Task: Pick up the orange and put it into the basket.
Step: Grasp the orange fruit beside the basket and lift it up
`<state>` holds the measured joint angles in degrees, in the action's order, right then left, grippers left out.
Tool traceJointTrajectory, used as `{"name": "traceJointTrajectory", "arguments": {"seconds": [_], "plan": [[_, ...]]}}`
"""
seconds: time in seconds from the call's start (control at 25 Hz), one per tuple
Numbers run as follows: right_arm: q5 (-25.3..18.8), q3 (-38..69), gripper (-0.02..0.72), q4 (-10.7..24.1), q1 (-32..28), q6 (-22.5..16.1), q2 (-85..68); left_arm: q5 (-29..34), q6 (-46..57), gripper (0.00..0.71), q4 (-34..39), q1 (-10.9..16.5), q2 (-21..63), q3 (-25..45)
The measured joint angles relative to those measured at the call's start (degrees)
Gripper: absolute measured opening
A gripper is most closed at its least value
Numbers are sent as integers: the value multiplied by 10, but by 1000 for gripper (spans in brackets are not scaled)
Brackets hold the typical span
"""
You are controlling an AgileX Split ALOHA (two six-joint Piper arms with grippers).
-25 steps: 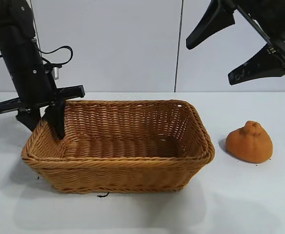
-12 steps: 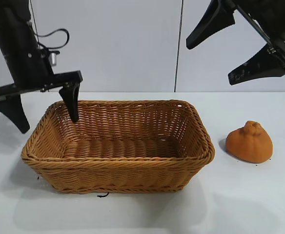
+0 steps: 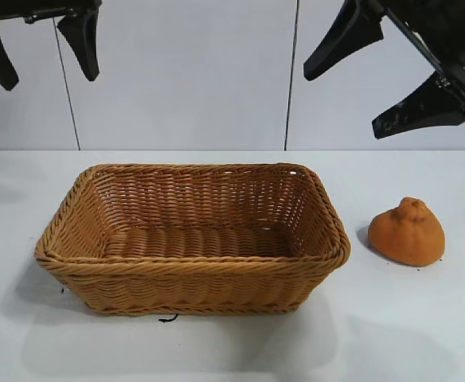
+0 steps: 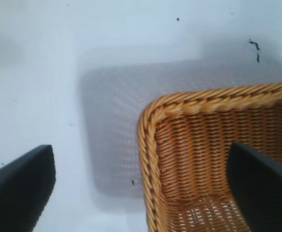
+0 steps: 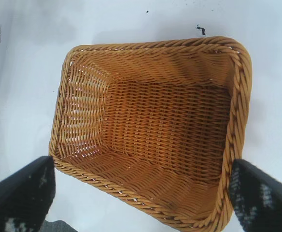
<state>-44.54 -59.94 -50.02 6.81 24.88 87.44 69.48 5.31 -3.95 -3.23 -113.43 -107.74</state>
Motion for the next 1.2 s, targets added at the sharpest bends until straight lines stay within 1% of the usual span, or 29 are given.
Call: {"name": "traceJointTrajectory", "arguments": {"seconds": [0.08,0.2,0.32,0.48,0.52,0.56,0.6,0.96,1.2], "plan": [[0,0,696,0,0,0,0,-1,-4,692,2,10,5,14],[0,0,696,1,0,0,0,-1,-12,692,2,13,25,55],[0,0,696,2,0,0,0,-1,-15,692,0,12,67,126],[-1,0,696,2,0,0,0,-1,-32,692,0,5,157,231],[-1,0,696,2,0,0,0,-1,-32,692,0,5,157,231],[-1,0,696,2,0,0,0,-1,-33,692,-1,3,187,260],[-1,0,696,3,0,0,0,-1,-34,692,-2,2,246,315],[-4,0,696,5,0,0,0,-4,-34,692,2,2,548,584],[-4,0,696,6,0,0,0,-79,-34,692,10,2,739,732]]}}
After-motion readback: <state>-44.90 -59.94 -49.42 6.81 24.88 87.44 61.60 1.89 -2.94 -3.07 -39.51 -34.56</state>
